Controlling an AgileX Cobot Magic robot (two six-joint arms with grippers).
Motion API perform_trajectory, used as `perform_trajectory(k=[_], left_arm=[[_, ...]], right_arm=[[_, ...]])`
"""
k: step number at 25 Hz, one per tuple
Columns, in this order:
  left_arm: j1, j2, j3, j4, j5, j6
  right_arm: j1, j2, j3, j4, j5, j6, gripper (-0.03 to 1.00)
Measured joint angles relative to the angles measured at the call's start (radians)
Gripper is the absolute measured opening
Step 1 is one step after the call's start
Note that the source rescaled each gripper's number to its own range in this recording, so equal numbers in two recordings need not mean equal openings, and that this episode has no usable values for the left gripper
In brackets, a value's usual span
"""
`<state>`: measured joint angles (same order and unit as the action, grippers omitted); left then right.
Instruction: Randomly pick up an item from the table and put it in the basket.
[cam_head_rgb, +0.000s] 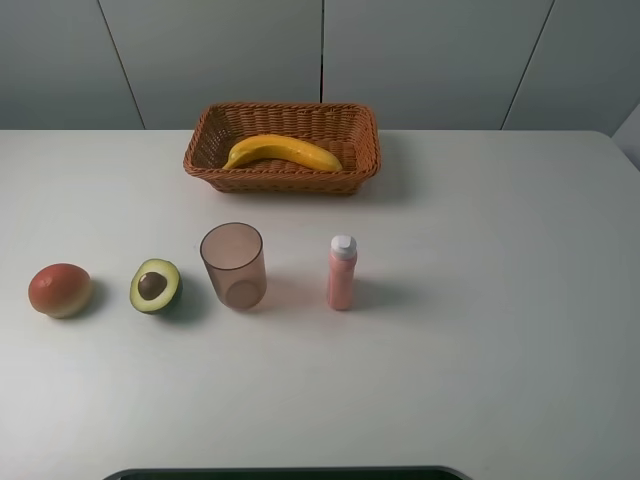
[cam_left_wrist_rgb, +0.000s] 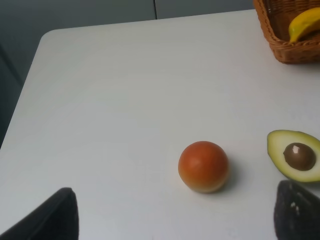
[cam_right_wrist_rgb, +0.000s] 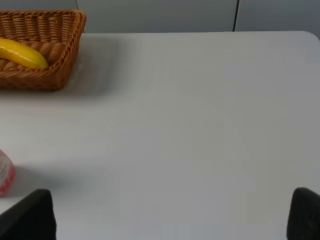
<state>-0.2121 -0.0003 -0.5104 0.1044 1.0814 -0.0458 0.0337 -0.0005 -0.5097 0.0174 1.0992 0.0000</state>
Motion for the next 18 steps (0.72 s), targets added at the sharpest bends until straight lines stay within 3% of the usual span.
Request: perform_trajectory(k=[18], left_arm=[[0.0, 0.0, 0.0, 0.0, 0.0, 0.0]], right_arm=[[0.0, 0.0, 0.0, 0.0, -0.002, 0.0, 1.0]])
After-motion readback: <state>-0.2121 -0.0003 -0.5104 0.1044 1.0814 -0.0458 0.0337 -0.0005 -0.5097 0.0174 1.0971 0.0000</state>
